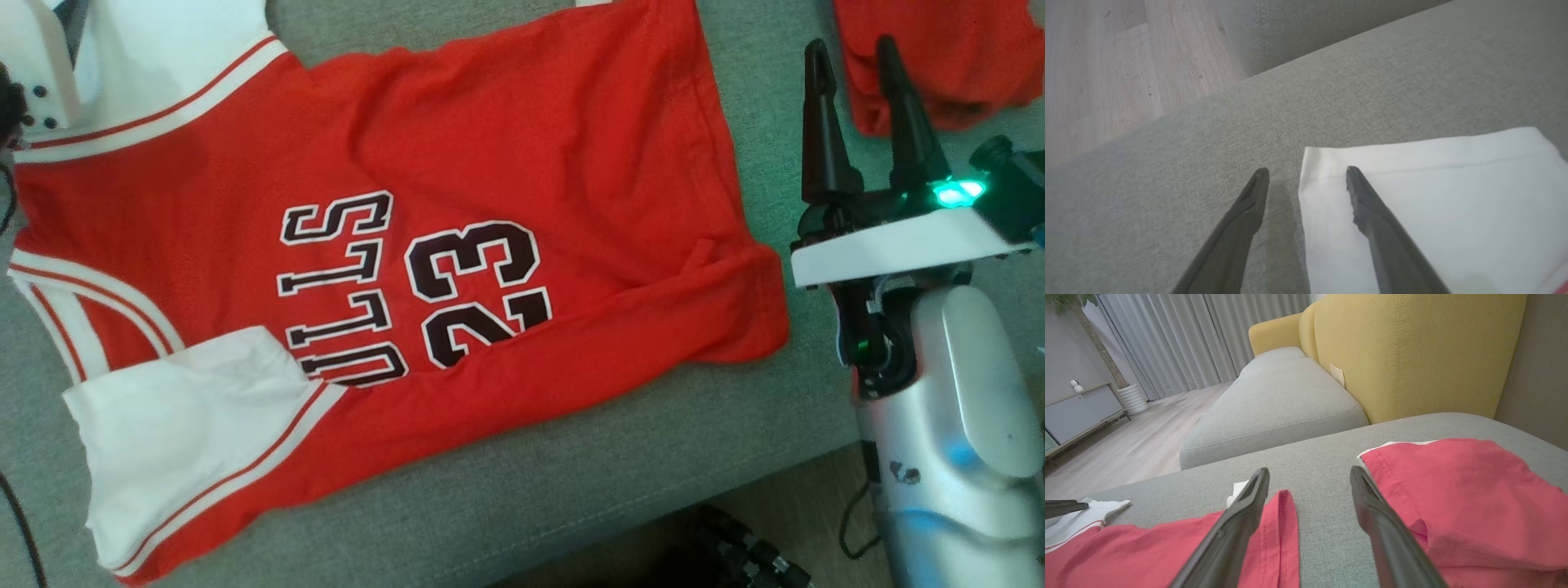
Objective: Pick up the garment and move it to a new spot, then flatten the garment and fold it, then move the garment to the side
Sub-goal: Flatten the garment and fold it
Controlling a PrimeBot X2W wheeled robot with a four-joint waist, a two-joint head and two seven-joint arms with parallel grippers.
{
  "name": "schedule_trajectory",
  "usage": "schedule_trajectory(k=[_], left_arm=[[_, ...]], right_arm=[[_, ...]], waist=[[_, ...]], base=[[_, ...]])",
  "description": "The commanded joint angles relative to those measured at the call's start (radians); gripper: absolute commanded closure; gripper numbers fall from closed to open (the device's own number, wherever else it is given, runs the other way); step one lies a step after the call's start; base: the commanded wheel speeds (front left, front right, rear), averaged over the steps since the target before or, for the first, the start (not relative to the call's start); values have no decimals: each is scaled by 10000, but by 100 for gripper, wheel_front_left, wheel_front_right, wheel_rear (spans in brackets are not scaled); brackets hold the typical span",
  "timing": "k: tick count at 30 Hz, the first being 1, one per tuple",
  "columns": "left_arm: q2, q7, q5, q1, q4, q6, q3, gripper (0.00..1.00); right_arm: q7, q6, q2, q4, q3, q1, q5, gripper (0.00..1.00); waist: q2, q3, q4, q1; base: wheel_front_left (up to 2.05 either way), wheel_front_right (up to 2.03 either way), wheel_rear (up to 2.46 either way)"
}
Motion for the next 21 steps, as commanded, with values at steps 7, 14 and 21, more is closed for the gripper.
schedule_trajectory(k=[7, 14, 21], left_arm=[[463, 4, -395, -804, 316, 12, -286, 0], [397, 790, -1334, -846, 257, 12, -853, 65], [196, 222, -1943, -870, -149, 12, -1358, 100]], right_arm=[[-117, -9, -24, -358, 172, -212, 71, 0], [-140, -9, -24, -316, 119, -181, 46, 0], [300, -9, -24, -245, 202, -530, -428, 0]], waist=[[0, 159, -185, -1], [0, 221, -211, -1], [0, -148, 370, -1]], base=[[0, 0, 0], [0, 0, 0], [0, 0, 0]])
